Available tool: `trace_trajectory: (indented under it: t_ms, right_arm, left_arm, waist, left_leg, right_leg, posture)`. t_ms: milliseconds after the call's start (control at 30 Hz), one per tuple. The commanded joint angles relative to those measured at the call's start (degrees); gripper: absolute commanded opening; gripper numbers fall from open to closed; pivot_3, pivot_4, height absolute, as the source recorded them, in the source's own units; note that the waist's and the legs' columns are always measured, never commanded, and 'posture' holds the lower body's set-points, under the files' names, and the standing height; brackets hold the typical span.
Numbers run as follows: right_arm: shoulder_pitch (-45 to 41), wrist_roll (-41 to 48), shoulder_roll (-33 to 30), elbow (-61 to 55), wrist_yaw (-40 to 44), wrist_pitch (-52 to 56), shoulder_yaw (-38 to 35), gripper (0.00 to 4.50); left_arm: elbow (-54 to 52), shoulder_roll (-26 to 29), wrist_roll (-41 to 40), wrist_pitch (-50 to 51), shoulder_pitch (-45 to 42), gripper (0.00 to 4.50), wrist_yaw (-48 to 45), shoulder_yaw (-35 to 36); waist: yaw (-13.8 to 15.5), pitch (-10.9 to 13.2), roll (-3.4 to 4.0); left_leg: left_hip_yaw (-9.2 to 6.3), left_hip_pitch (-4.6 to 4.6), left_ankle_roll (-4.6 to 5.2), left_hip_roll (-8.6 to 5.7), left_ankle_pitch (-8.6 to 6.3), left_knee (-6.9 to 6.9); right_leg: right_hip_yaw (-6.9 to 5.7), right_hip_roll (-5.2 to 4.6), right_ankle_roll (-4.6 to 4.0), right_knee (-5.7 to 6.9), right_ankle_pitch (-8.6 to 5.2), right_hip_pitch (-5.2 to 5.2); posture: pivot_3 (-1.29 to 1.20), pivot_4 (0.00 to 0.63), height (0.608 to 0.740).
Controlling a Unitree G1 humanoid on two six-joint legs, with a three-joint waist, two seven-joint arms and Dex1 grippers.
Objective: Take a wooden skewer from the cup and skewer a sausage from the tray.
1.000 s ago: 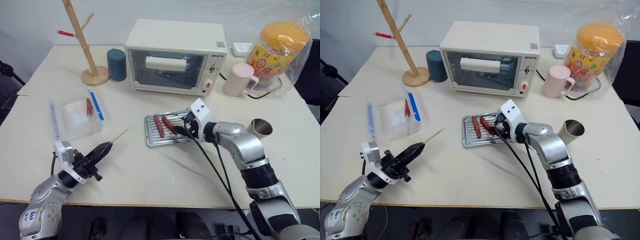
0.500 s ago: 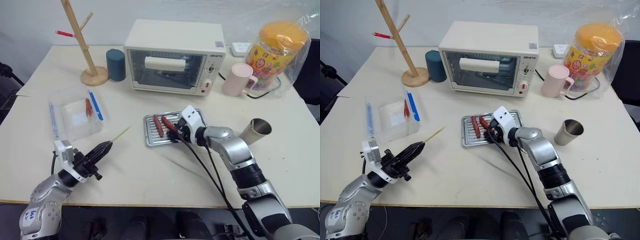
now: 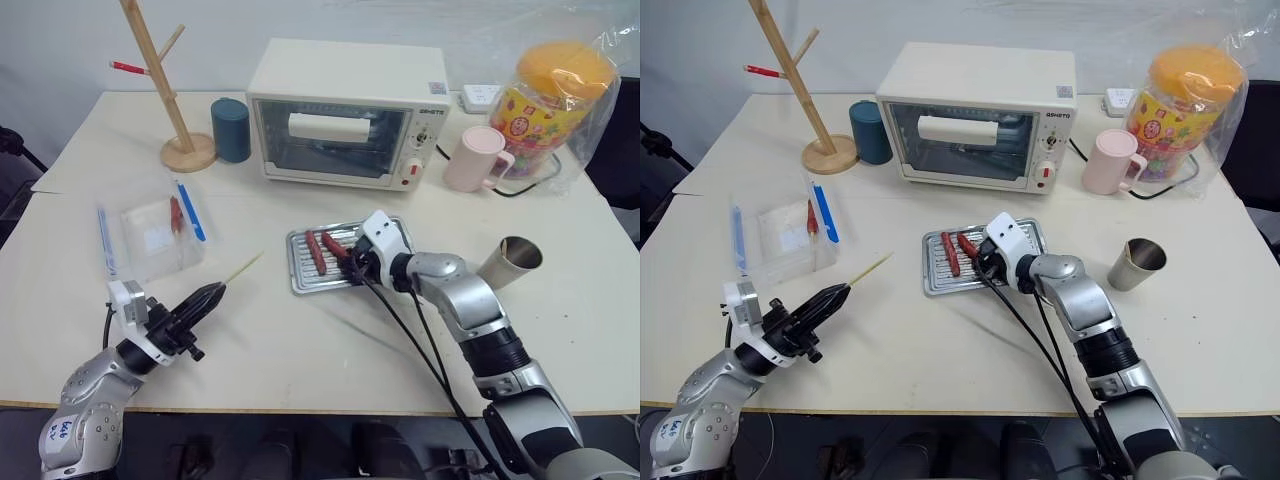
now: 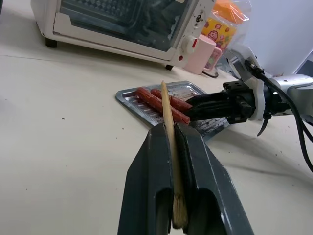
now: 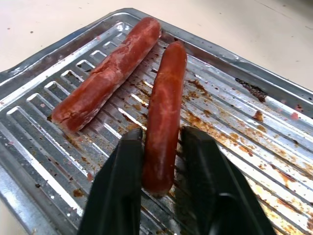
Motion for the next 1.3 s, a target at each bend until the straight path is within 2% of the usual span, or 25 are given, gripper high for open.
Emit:
trace_trajectory:
  t_ms: [33,267,500,667,767,967,1300]
  right_arm:
    - [0.3,-0.3,0.3,-0.9,0.1,-0.9,-0.1,0.32]
    - [-0.2,0.9,-3.3,-4.2,4.0,-2.5,-1.6,0.32]
    - [-0.3,3.8,-14.6,-8.4,19.0,-15.6,-3.8,0.32]
    - [1.7,12.2,-20.5,-12.7,34.8,-21.7,-6.0,0.32]
    - [2.1,16.1,-22.4,-15.1,39.2,-20.0,-6.8,0.32]
    - [3.7,19.6,-24.8,-19.5,43.1,-17.8,-6.5,0.32]
    - [5.5,19.5,-25.6,-21.0,42.7,-17.1,-6.8,0.32]
  left_arm:
    - [-0.6,0.5,-0.4,-0.7,-0.3,0.0,-0.5,0.5]
    - [-0.5,0.7,-0.3,-0.7,-0.2,0.0,-0.7,0.6]
    - [0.1,3.2,-0.5,-0.4,-1.6,0.0,-3.3,0.4]
    - [-1.3,10.1,-0.1,1.5,-3.5,0.0,-11.4,-2.6]
    - [-1.8,14.7,-1.8,3.7,-5.2,0.0,-16.0,-3.1]
    - [-2.0,19.7,-3.9,7.2,-9.7,0.0,-22.3,-4.6]
    - [-2.9,20.6,-6.2,12.0,-13.8,0.0,-24.0,-6.3]
  waist:
    - [0.0,0.0,-0.01]
    - [0.0,0.0,-0.01]
    - [0.2,0.0,-0.03]
    - [0.0,0.0,-0.05]
    - [0.1,0.0,-0.08]
    - [0.2,0.0,-0.08]
    - [0.2,0.0,-0.09]
  left_leg:
    - [0.0,0.0,0.0,0.0,0.0,0.0]
    - [0.0,0.0,0.0,-0.01,0.0,0.0]
    - [0.0,-0.02,0.02,-0.02,0.0,0.01]
    - [0.0,-0.01,0.0,0.04,0.01,-0.02]
    - [0.0,-0.01,0.0,0.05,0.01,-0.04]
    - [-0.03,-0.02,0.0,0.05,0.01,-0.03]
    - [-0.03,-0.02,0.0,0.05,0.01,-0.03]
  right_leg:
    - [0.0,0.0,0.0,0.0,0.0,0.0]
    - [0.0,0.0,0.0,0.0,0.0,0.0]
    - [0.0,-0.02,0.0,-0.05,0.0,0.02]
    - [-0.02,0.02,0.0,-0.04,0.0,0.01]
    - [-0.02,0.01,0.0,-0.1,0.0,0.04]
    - [-0.03,-0.01,-0.01,-0.13,0.0,0.06]
    - [-0.03,-0.02,0.0,-0.12,0.0,0.06]
  posture:
    - [0.0,0.15,0.74]
    - [0.0,0.15,0.74]
    - [0.0,0.15,0.74]
    - [0.0,0.15,0.74]
    - [0.0,0.15,0.74]
    - [0.0,0.15,0.74]
    - [0.0,0.15,0.74]
